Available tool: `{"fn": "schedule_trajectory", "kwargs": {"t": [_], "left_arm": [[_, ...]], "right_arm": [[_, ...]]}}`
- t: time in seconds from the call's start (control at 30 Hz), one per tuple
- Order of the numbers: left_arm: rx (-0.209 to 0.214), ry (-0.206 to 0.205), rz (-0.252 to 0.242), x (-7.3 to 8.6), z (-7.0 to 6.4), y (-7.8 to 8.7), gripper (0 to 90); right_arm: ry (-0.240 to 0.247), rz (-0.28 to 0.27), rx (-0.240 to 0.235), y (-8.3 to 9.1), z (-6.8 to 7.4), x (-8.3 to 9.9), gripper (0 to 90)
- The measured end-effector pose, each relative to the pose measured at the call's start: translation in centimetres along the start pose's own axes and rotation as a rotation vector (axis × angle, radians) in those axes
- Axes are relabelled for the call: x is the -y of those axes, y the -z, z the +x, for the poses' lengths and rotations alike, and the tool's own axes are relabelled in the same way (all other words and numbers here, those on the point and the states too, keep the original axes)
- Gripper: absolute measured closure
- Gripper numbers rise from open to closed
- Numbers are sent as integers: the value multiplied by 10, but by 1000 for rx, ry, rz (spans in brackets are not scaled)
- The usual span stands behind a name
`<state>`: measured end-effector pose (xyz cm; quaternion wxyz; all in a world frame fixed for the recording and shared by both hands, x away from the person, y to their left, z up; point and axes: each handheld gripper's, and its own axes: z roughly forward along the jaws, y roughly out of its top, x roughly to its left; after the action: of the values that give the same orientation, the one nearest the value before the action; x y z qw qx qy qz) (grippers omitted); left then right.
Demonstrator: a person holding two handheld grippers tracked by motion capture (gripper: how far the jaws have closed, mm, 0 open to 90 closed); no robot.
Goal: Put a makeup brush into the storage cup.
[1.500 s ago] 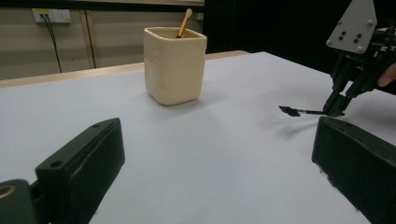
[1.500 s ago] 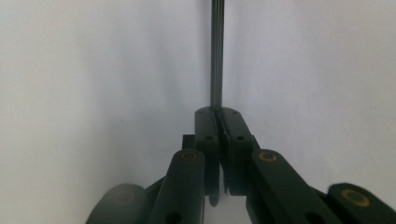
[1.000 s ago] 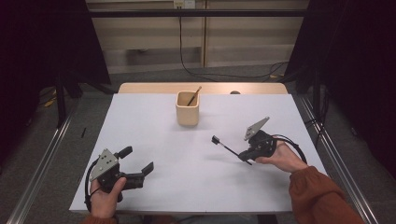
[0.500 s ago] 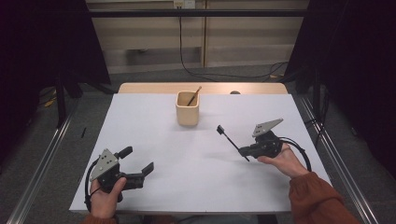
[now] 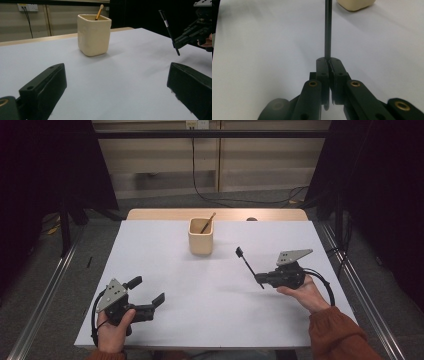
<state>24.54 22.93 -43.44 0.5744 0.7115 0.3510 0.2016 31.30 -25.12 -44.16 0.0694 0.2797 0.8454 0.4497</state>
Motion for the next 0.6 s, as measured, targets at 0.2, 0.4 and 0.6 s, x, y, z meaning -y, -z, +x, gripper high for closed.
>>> {"fn": "schedule_trajectory", "kwargs": {"t": [0.2, 0.4, 0.6], "left_arm": [[8, -3, -1, -1, -1, 0, 25], [8, -4, -7, -1, -1, 1, 26], [7, 1, -6, -1, -2, 2, 28]], "right_arm": [[-1, -88, -6, 5, 4, 3, 867], [9, -182, -8, 11, 7, 4, 867], [1, -239, -20, 11, 11, 3, 867]]}}
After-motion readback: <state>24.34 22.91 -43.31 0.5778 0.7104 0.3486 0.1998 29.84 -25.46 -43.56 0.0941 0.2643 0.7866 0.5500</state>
